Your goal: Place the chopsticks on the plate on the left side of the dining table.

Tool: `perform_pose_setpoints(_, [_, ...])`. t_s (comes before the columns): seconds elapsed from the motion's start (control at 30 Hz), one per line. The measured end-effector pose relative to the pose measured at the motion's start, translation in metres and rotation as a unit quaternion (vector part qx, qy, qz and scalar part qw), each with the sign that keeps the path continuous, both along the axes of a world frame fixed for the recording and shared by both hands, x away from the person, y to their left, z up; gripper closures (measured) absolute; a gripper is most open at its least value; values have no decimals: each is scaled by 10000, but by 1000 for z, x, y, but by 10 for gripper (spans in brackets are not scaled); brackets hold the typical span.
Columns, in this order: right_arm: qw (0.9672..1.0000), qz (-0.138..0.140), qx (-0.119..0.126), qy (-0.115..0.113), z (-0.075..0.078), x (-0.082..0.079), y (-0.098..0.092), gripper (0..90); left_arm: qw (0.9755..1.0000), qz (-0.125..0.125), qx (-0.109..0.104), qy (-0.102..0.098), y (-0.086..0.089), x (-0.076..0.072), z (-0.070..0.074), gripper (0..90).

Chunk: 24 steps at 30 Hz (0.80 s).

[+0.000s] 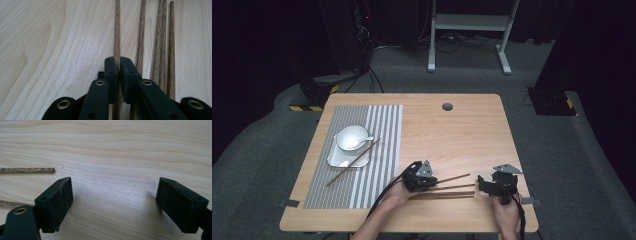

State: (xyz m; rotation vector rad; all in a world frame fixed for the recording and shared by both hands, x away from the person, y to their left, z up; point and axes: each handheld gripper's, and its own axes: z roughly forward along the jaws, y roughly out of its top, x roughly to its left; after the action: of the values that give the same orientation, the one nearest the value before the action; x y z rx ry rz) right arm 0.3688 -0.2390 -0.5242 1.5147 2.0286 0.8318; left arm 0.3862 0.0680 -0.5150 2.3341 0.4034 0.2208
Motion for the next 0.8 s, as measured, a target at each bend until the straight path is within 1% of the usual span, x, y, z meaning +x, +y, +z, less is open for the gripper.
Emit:
perform_pose_setpoints(0.13, [10000,6,-5,-4,0,0,0,137,9999,-33,72,-142,-1,-1,0,845])
perform_pose_setpoints(0.2, [10000,6,-5,-5,0,0,0,137,9998,-46,87,-148,-1,-2,1,847])
perform_pose_setpoints(0.27, [10000,6,-4,-4,0,0,0,137,9997,-54,121,-198,-1,-3,1,848])
perform_pose_setpoints(0.53, [10000,7,-5,-3,0,0,0,137,9997,-20,61,-236,2,-4,5,849])
perform_pose_setpoints(0.8, [10000,6,-5,-4,0,0,0,138,9997,-61,40,-241,3,-5,7,849])
